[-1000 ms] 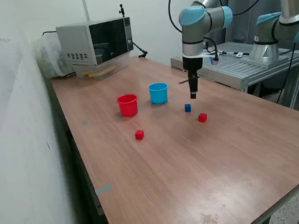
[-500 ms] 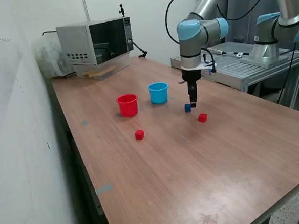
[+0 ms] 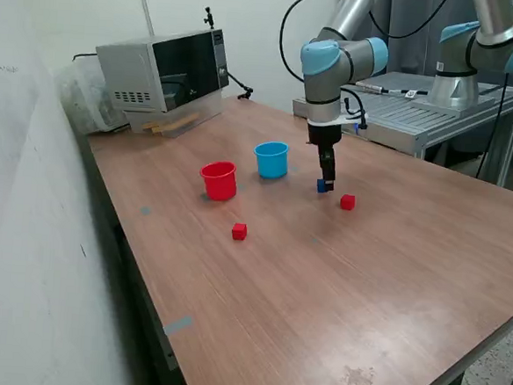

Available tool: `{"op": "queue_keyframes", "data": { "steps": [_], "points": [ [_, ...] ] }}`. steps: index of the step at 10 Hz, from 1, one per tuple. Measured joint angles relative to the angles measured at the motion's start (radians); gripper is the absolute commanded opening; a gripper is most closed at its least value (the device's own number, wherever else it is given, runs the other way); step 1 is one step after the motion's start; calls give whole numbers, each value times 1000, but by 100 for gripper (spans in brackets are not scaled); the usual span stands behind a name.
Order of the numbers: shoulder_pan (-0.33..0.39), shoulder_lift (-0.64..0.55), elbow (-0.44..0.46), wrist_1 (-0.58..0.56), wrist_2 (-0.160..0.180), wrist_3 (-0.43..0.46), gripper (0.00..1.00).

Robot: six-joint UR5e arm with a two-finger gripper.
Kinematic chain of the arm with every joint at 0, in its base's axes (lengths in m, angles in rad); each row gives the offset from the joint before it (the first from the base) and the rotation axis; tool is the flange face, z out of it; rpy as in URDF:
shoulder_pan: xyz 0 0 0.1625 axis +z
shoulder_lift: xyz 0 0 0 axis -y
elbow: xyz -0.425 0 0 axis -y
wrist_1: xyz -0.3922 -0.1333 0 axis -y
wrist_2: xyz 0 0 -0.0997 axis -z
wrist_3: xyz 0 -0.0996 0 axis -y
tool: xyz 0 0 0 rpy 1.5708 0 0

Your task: Place red objects in the red bin, and blue objects in the blue bin.

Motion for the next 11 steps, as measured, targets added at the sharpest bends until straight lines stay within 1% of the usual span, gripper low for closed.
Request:
{"op": "queue_keyframes", "data": {
  "steps": [2, 4, 6, 10, 11],
  "points": [
    [0, 5, -5, -24, 36, -26, 100],
    [-2, 9, -5, -39, 58, -43, 100],
    [-10, 13, -3, -46, 65, -51, 100],
    [-34, 16, 4, -49, 67, -55, 100],
    [-38, 17, 4, -49, 67, -56, 0]
  ]
}}
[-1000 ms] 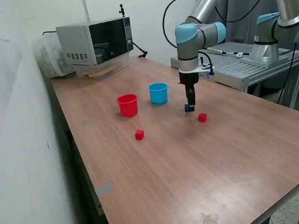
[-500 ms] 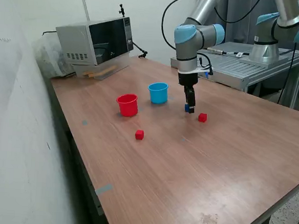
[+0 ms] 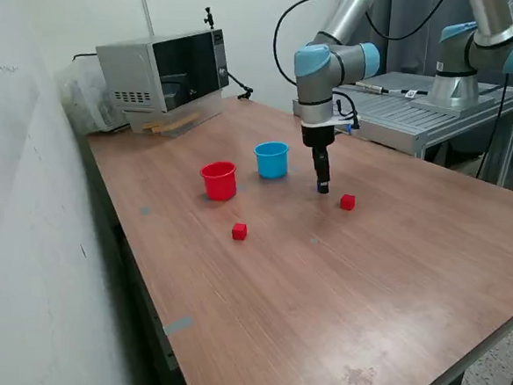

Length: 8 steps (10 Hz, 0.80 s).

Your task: Place red objects in the red bin, and blue objects in the blue bin.

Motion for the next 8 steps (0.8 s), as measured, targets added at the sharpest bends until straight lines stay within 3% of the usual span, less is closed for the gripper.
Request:
{"op": "queue_keyframes", "data": {
  "steps": [8],
  "points": [
    [-8, 1, 2, 1, -6, -22, 0]
  ]
}}
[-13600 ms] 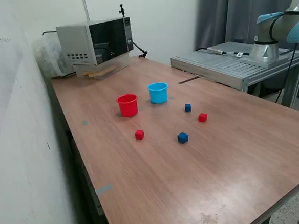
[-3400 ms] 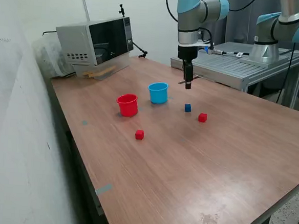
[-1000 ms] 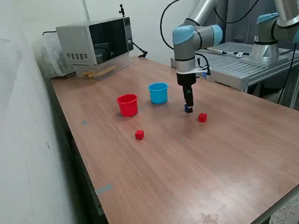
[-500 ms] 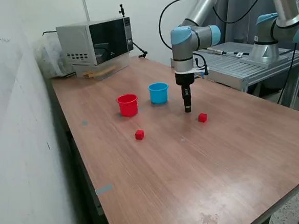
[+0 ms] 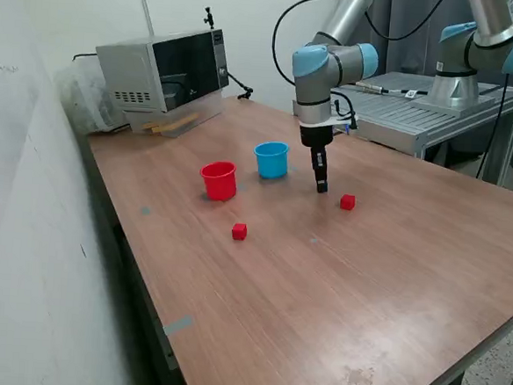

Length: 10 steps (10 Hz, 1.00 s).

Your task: Place red objects in the red bin, and blue objects in the blue bin.

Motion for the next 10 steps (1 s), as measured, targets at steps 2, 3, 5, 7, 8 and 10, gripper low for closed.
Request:
{"op": "queue_keyframes", "data": {
  "steps": [2, 3, 5, 7, 8, 10],
  "points": [
    [0, -5, -3, 1, -2, -59, 0],
    [-1, -14, -8, 2, -13, -87, 0],
    [-5, -45, -29, 5, -60, -126, 0],
    [-24, -78, -67, 11, -95, -167, 0],
    [-43, -92, -87, 18, -105, -191, 0],
    [-95, -109, -116, 43, -116, -233, 0]
  ]
}}
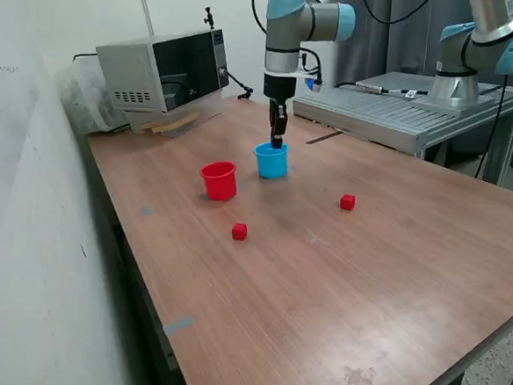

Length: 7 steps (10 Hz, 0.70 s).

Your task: Place red objects in the red bin, and blue objects in the blue bin.

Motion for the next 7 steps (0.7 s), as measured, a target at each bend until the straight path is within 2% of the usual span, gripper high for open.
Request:
{"op": "queue_keyframes", "data": {
  "steps": [3, 7],
  "points": [
    [-64, -10, -9, 25, -5, -34, 0],
    [-92, -11, 17, 32, -6, -52, 0]
  ]
}}
